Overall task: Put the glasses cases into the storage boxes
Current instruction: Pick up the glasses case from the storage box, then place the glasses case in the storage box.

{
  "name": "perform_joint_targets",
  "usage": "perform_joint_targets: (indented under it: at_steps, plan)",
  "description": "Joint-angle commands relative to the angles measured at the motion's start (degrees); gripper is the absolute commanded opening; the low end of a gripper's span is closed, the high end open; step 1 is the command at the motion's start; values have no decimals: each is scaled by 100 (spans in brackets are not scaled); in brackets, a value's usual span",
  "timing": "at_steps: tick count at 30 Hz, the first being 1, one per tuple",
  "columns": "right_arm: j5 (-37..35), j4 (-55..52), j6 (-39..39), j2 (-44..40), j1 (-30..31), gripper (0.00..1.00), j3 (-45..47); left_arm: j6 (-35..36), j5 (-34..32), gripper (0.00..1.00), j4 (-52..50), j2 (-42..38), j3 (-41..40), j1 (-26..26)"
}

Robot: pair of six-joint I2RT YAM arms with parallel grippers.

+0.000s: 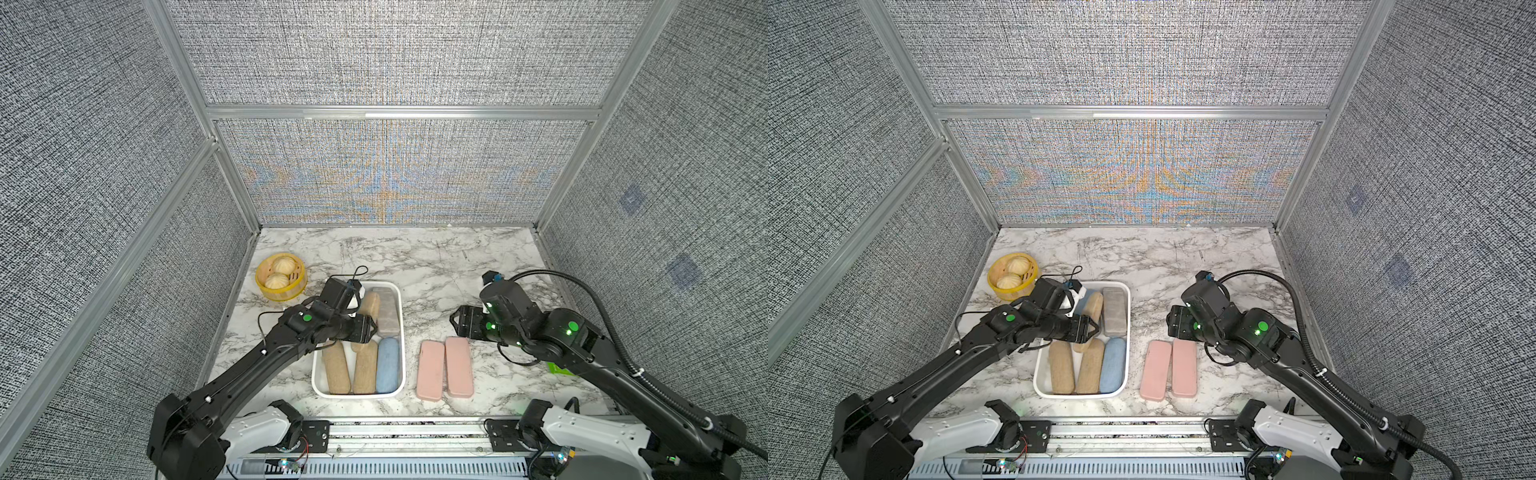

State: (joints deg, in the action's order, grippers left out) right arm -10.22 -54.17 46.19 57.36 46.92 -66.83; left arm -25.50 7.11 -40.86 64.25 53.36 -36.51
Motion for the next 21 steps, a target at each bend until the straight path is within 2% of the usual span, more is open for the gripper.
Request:
perform_joint_targets:
  at_steps: [1,7,13,17,21]
  plan:
    - [-77,-106,-75,-15,2,77,-50,316,-1496,43,-931,45,295,160]
    - [3,-80,-84,-108,-1,76,-42,946,-2798,46,-1267,1382,957,417]
    - [66,-180,-36,-434,-7,76,92,1267,-3416,44,-1131,2393,1491,709]
    - [46,-293,3,-724,-16,76,231,1328,-3393,41,-1389,2967,1979,724]
    - [33,-374,4,-916,-75,76,254,1260,-3247,40,-1283,3322,1994,724]
